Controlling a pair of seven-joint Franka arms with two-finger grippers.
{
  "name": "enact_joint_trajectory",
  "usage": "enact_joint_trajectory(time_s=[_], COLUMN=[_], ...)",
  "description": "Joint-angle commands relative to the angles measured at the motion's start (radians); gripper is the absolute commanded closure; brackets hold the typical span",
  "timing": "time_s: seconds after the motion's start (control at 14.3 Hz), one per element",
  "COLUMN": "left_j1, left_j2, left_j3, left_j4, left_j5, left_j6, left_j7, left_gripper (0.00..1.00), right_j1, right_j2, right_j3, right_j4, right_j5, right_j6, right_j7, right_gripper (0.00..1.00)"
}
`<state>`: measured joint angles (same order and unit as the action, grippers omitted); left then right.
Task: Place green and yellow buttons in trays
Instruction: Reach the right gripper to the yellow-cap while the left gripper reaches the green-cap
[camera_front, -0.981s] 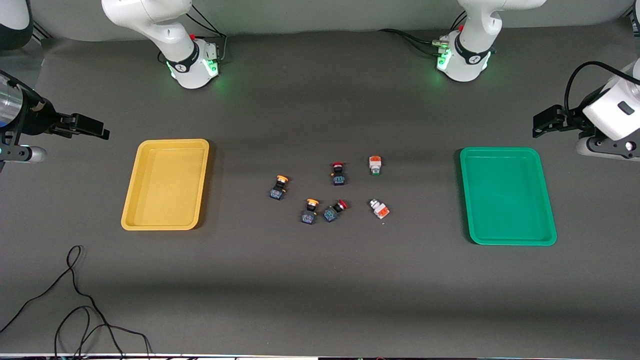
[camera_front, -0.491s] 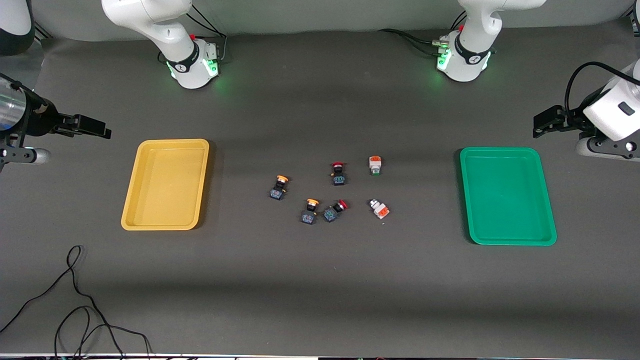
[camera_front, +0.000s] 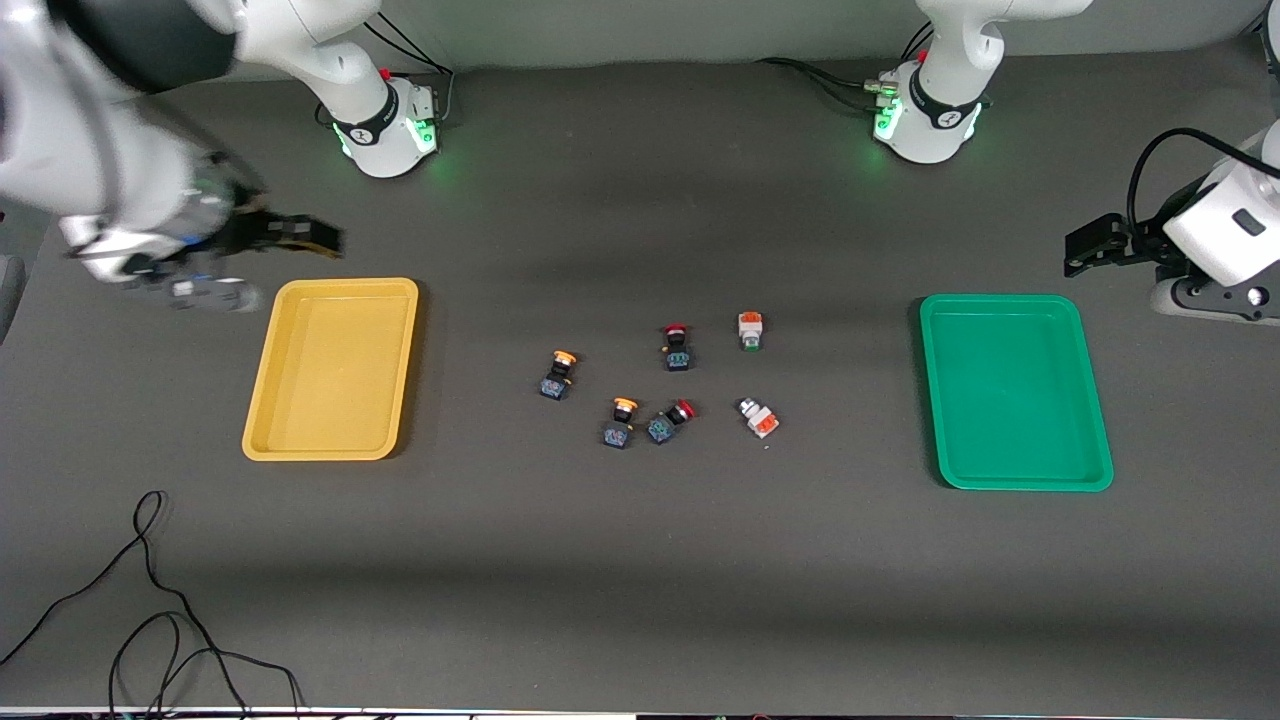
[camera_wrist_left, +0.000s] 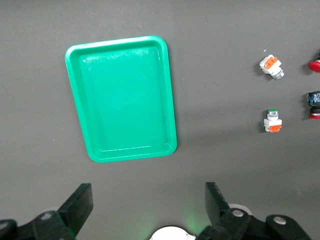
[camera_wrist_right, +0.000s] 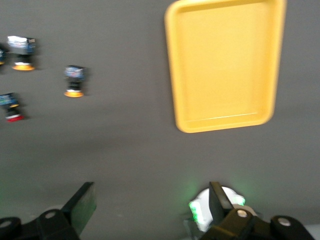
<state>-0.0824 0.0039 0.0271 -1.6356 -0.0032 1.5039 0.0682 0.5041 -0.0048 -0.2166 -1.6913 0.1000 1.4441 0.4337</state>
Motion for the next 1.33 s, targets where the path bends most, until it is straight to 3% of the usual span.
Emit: enact_joint_trajectory(time_s=[0.0,0.21,0.42,0.56,0.91,1.12,1.26], left_j1=[-0.022,-0.040,-0.063,-0.123,-0.302,-0.347,-0.349], left_j2=[-0.080,-0.148,-0.134,-0.127,-0.079,-0.033,0.026], left_j3=[-0.004,-0.106,-0.244,-0.288,-0.289,-0.289,-0.289], left_j4=[-0.146,-0.312,-0.374,-0.414,-0.421,-0.423,-0.428], left_j5=[0.006,0.000,-0.011,-0.020,-0.046,-0.047,-0.047], left_j6=[0.091,0.199,0.280,0.355,0.459,0.510,0.551], left_j7=[-0.062,-0.195,-0.365,-0.497,-0.688,-0.731,-0.737], left_gripper=[0.00,0.00,0.00,0.00,0.00,0.00,0.00], right_j1=[0.063,0.152,0.191,0.191,0.217,0.255,0.280], right_j2=[0.003,0.086,0.205,0.300,0.506,0.604,0.657], right_j3=[-0.007,-0.007,-0.009,-0.009,-0.009,-0.009,-0.009], right_j4=[-0.027,-0.027,-0.027,-0.027,-0.030,-0.060,-0.065], right_j5=[0.072,0.081,0.113,0.165,0.178,0.291,0.311], right_j6=[0.083,0.180,0.306,0.410,0.639,0.815,0.892], right_j7=[0.068,0.166,0.197,0.197,0.197,0.197,0.197], right_gripper=[0.00,0.00,0.00,0.00,0.00,0.00,0.00])
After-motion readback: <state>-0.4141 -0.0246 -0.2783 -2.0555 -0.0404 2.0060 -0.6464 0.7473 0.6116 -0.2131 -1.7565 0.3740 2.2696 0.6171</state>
